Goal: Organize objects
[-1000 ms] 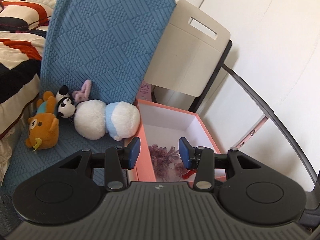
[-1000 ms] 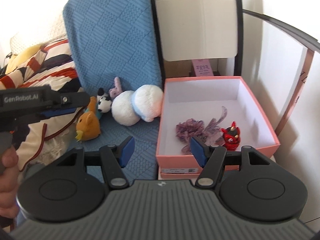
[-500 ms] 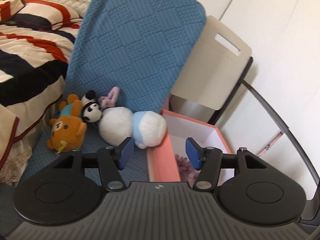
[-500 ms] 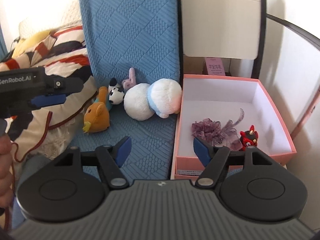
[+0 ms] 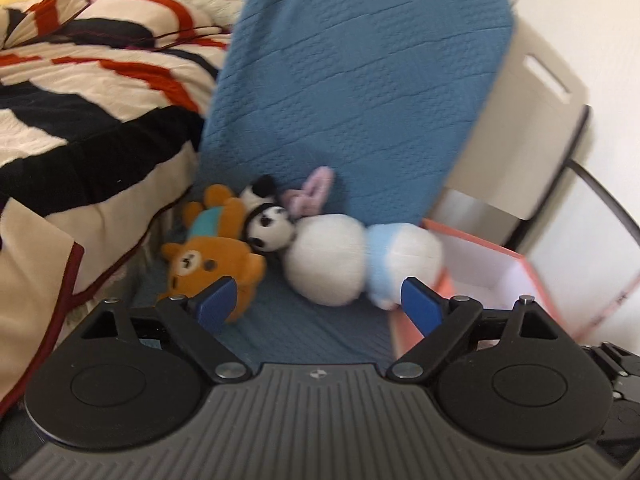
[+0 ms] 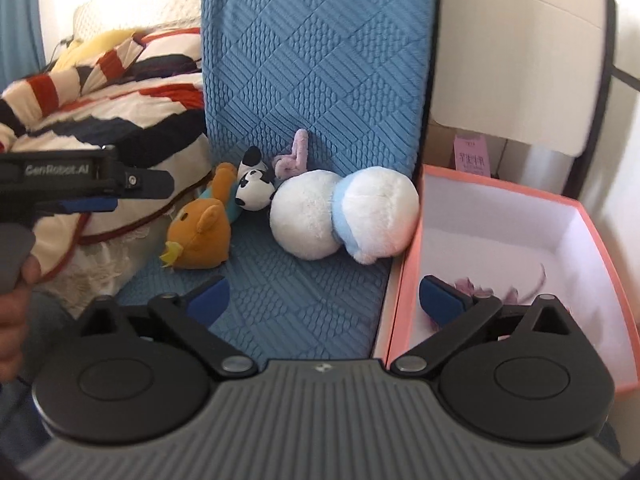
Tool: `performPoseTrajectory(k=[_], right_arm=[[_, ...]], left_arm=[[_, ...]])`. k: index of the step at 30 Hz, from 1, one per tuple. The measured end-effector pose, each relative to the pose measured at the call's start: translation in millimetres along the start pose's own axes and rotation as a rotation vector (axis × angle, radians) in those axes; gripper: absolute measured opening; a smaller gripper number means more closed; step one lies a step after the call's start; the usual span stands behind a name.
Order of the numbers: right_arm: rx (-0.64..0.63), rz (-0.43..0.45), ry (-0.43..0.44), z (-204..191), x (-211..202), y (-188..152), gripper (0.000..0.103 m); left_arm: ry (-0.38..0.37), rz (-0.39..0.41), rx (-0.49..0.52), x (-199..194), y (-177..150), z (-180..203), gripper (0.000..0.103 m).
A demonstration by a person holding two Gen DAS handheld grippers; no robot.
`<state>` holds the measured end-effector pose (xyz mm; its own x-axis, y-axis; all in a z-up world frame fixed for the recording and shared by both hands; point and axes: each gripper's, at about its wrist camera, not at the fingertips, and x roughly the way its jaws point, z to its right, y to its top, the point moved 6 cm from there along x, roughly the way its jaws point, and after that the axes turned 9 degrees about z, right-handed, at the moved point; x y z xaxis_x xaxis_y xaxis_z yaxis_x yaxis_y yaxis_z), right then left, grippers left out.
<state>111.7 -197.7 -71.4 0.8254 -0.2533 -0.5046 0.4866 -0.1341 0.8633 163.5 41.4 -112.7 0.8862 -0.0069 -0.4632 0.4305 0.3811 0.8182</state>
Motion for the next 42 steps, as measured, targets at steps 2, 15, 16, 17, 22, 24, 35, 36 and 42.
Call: performPoseTrajectory(k=[2, 15, 16, 17, 22, 24, 35, 36, 42], right_arm=[[-0.026, 0.007, -0.003, -1, 17, -1, 0.103], [-0.245, 0.053, 0.014, -15, 95, 5, 0.103], [-0.276, 0.071, 0.011, -18, 99, 8, 0.103], [-0.297, 0.083, 0.012, -21, 104, 10, 0.103], [-0.464, 0.113, -0.006, -31, 133, 20, 0.103], [-0.556, 0.116, -0.031, -34, 147, 22, 0.103], [-1.111, -0.084, -0.038, -48, 211, -18, 0.103], [-1.159, -0.093, -0.047, -49, 214, -24, 0.103], [-1.284, -0.102, -0.132, -43, 236, -28, 0.103]], left_arm=[[0.023, -0.010, -0.019, 19, -1, -15, 0.092], [0.059, -0.054, -0.083, 116, -1, -68, 0.092], [0.070, -0.056, -0.076, 122, -1, -73, 0.092], [0.079, -0.056, -0.075, 126, -1, -76, 0.092], [0.086, -0.095, -0.097, 144, -7, -87, 0.092], [0.096, -0.112, -0.114, 151, -9, -91, 0.092], [0.163, -0.187, -0.031, 178, -14, -97, 0.092], [0.167, -0.191, -0.005, 180, -14, -95, 0.092], [0.199, -0.206, 0.091, 188, -20, -87, 0.093]])
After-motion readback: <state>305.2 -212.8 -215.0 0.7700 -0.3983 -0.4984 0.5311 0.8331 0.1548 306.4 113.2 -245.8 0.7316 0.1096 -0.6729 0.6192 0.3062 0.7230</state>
